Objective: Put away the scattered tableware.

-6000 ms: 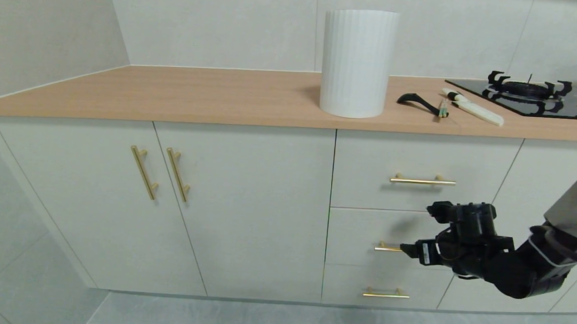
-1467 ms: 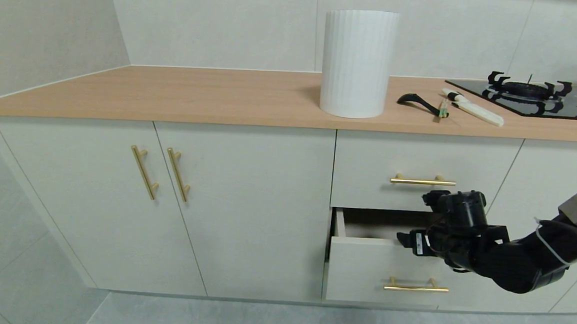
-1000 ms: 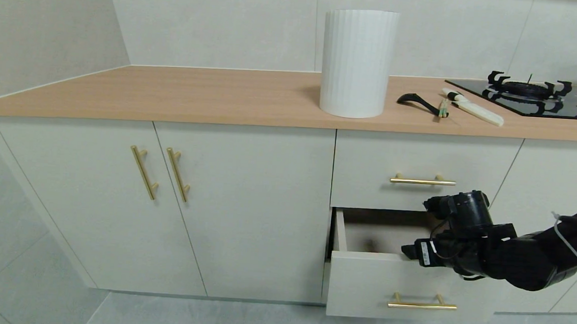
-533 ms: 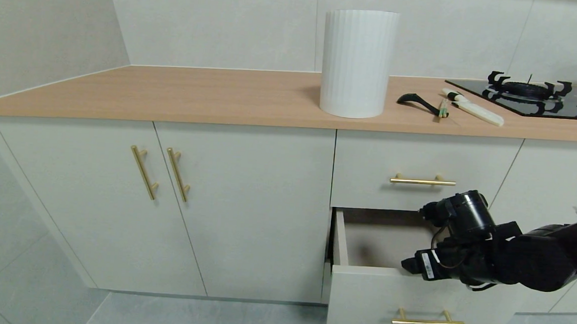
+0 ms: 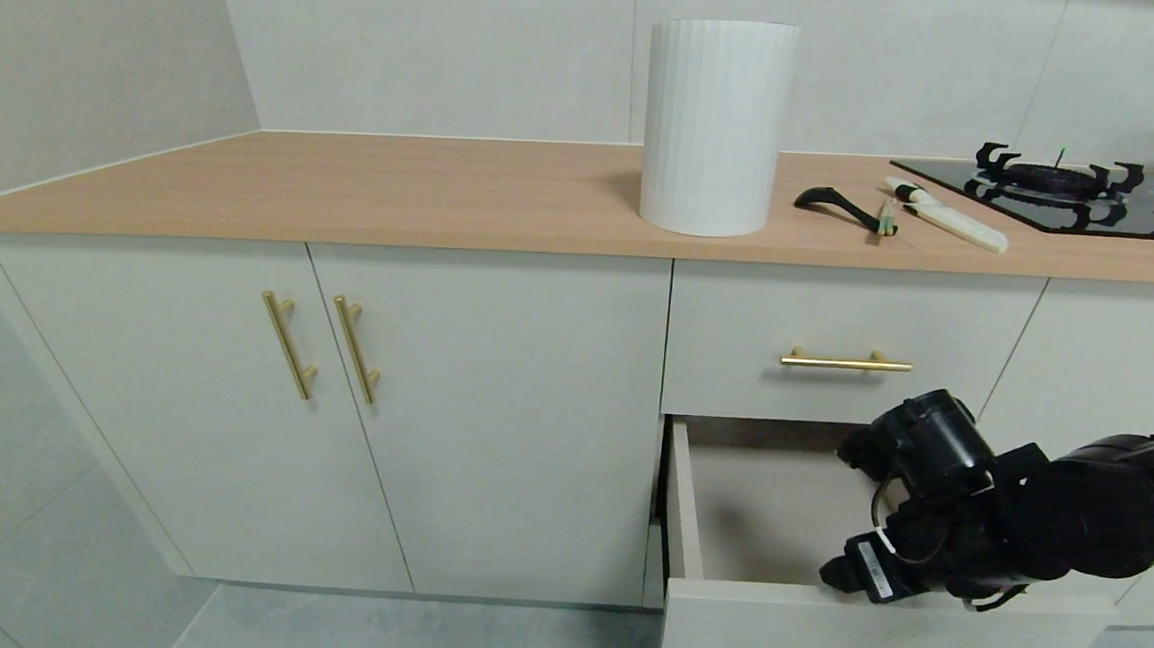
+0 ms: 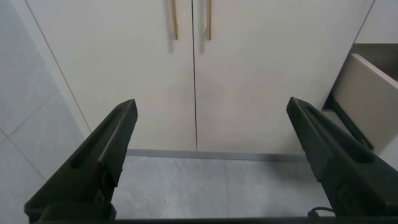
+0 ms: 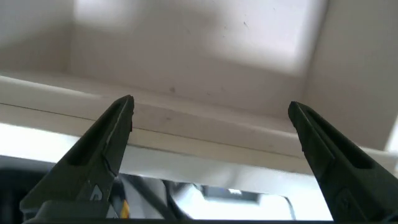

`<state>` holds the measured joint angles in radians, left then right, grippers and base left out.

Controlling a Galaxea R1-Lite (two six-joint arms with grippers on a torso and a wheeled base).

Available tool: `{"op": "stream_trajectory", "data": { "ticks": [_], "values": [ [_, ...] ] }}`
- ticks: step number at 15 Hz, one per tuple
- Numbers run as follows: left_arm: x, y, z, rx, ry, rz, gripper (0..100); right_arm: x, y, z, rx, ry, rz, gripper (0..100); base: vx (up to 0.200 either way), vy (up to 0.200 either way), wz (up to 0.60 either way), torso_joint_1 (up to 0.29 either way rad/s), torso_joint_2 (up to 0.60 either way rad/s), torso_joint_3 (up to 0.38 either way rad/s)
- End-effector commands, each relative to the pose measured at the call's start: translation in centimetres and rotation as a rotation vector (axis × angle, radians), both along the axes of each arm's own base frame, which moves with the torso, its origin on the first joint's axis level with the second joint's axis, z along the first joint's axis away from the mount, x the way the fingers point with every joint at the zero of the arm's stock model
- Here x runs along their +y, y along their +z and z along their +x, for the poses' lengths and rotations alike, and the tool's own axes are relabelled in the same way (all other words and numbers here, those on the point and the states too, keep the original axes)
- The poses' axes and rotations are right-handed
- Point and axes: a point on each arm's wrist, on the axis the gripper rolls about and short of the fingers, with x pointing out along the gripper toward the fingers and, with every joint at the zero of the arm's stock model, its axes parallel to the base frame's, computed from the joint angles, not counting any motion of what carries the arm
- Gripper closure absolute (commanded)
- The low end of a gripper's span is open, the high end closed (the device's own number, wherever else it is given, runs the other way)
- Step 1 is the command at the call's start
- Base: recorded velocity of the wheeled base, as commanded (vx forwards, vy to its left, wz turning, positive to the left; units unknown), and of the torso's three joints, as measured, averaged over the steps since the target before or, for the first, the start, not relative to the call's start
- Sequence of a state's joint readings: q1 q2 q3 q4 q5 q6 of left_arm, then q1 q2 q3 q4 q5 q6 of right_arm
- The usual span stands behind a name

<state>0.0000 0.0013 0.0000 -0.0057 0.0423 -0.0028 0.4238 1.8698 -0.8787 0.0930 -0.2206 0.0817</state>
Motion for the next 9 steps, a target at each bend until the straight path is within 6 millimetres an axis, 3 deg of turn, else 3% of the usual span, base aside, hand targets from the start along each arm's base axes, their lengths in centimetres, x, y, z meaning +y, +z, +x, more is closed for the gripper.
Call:
{"op": "stream_trajectory", "data": {
  "ticks": [1, 9],
  "values": [
    [0.0, 0.0, 0.0, 0.000, 0.001, 0.000, 0, 0.2, 0.5, -0.7, 0.017, 0.029, -0.015, 0, 0.000, 0.000, 0.00, 0.000, 0.00, 0.000],
    [0.0, 0.0, 0.0, 0.000, 0.001, 0.000, 0, 0.6, -0.2, -3.8, 0.235, 0.177, -0.164, 0, 0.000, 0.000, 0.00, 0.000, 0.00, 0.000]
  ]
}}
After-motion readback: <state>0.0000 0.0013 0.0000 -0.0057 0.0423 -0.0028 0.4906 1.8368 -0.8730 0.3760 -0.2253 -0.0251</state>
